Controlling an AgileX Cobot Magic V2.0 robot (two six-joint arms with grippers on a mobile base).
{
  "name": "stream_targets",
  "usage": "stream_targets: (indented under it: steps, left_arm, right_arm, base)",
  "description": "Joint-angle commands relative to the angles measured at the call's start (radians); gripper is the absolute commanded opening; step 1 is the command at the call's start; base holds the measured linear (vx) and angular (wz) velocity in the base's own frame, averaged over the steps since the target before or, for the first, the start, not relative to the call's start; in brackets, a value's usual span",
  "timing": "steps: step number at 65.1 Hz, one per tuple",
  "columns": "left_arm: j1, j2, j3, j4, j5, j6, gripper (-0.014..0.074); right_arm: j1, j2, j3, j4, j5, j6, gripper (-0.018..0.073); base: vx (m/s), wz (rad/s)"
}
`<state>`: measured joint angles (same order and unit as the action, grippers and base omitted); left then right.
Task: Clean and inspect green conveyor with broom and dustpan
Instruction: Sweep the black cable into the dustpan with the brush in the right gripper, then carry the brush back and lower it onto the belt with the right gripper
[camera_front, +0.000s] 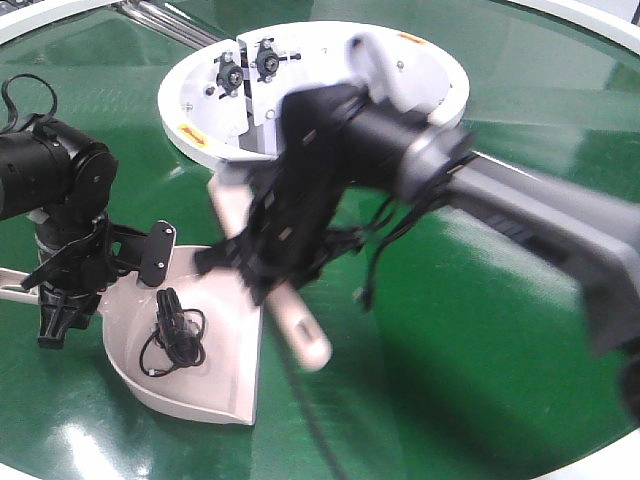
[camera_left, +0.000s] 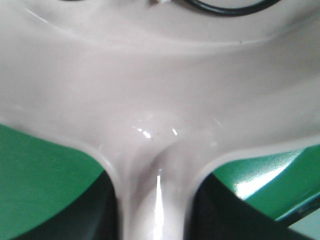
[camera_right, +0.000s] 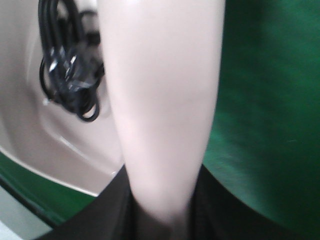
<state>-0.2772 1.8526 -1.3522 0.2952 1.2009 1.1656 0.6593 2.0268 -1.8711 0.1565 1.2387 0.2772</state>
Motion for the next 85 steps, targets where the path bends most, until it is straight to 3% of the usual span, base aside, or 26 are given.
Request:
stream_targets:
  steps: [1, 14, 42, 65, 85]
  left_arm:
    - [-0.007, -0.046, -0.028, 0.014, 0.046, -0.001, -0.0006]
    - [-0.007, -0.046, -0.028, 0.014, 0.046, -0.001, -0.0006]
    - [-0.007, -0.046, -0.028, 0.014, 0.046, -0.001, -0.0006]
    - [-0.007, -0.046, -0.028, 0.014, 0.046, -0.001, -0.0006]
    - [-0.007, -0.046, -0.028, 0.014, 0.046, -0.001, -0.0006]
  right_arm:
    - [-0.057, -0.117, -0.028, -0.025, 0.052, -0.041, 0.0005]
    - [-0.173, -0.216, 0.054, -0.061, 0.052, -0.102, 0.0007]
    - [-0.443, -0.419, 0.558, -0.075, -0.004, -0.299, 0.0008]
    - [-0.488, -0.432, 0.838, -0.149, -0.190, -0.292, 0.0014]
    - [-0.487, -0.432, 0.877, -0.147, -0.219, -0.285, 0.0048]
  base:
    - [0.00, 0.00]
    - [0.00, 0.00]
    - [0.00, 0.00]
    - [0.00, 0.00]
    - [0.00, 0.00]
